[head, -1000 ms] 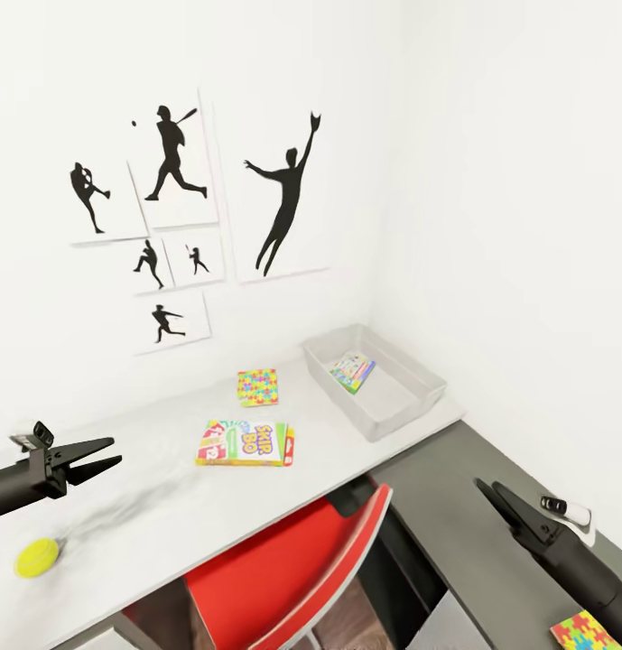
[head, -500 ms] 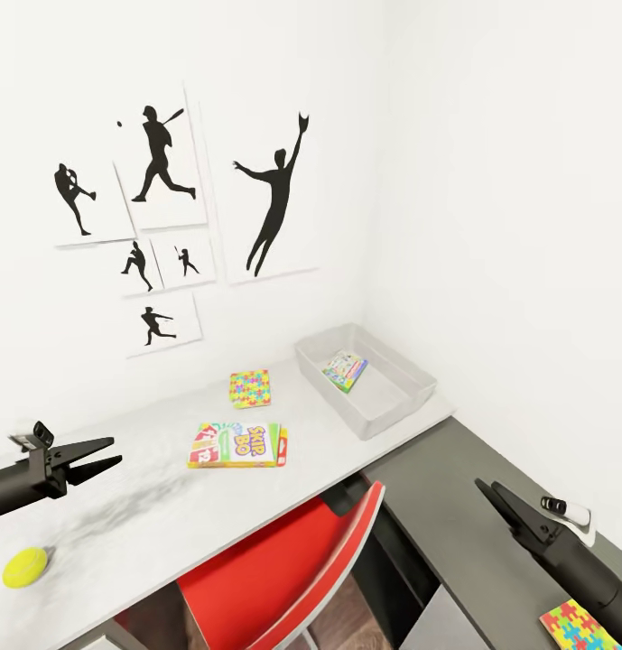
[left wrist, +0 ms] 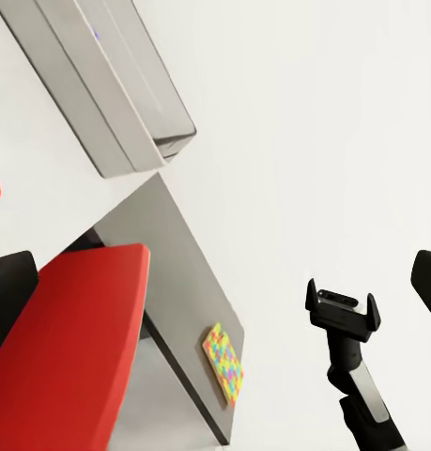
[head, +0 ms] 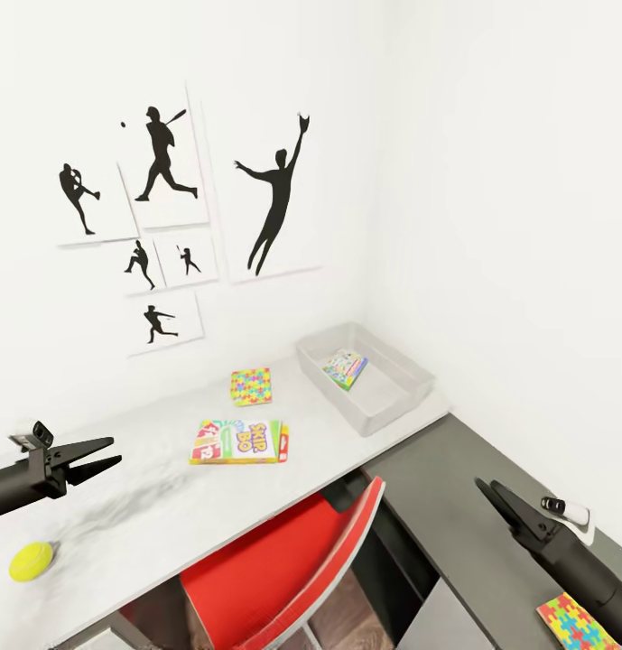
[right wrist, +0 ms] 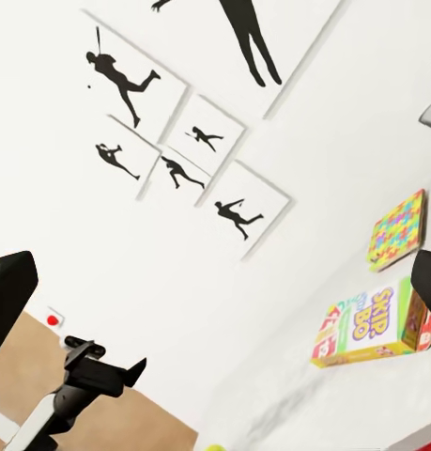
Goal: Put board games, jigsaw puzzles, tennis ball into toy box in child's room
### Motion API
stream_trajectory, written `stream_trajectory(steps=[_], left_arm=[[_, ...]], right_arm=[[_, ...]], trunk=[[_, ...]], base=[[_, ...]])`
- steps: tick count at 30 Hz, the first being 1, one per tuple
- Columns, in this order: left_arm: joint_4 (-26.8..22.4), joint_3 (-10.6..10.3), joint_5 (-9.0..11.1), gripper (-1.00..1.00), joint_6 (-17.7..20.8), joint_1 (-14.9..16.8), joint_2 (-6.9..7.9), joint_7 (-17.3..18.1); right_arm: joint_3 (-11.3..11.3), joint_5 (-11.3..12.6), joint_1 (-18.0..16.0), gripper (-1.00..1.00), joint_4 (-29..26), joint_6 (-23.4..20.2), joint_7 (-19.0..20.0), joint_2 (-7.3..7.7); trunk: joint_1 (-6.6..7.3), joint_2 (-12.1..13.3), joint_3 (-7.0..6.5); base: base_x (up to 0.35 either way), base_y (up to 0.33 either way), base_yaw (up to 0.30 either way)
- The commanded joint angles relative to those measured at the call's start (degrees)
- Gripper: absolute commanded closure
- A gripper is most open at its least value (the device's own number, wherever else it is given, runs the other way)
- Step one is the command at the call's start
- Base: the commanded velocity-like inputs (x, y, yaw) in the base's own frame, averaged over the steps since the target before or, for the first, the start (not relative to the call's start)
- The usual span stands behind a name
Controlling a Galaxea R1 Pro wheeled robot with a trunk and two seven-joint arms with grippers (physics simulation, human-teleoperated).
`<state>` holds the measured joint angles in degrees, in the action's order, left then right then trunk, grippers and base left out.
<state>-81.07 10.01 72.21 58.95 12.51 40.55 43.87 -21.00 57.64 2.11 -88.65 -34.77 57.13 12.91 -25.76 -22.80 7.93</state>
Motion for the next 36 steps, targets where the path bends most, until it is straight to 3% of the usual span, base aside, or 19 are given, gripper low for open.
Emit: stream_trajectory(steps=[1, 16, 36], left_arm=[[0.0, 0.0, -0.1, -1.00, 0.2, 0.1, -0.01, 0.3], [0.1, 0.0, -0.2, -1.00, 0.2, 0.1, 0.06, 0.3], [0.1, 0.0, -0.2, -1.00, 0.1, 0.1, 0.06, 0.2]], right_arm=[[0.0, 0.4, 0.0, -1.00, 0.0, -0.4, -0.1, 0.01], [-0.1, 0.7, 0.0, -1.00, 0.1, -0.6, 0.4, 0.01], [-0.1, 0.8, 0.0, -1.00, 0.1, -0.6, 1.0, 0.05]], trunk=[[-0.02, -0.1, 0.11], [-0.02, -0.1, -0.43], [-0.02, -0.1, -1.66]], base=[[-0.172, 0.101, -0.124], [-0.231, 0.062, -0.249], [-0.016, -0.051, -0.241]])
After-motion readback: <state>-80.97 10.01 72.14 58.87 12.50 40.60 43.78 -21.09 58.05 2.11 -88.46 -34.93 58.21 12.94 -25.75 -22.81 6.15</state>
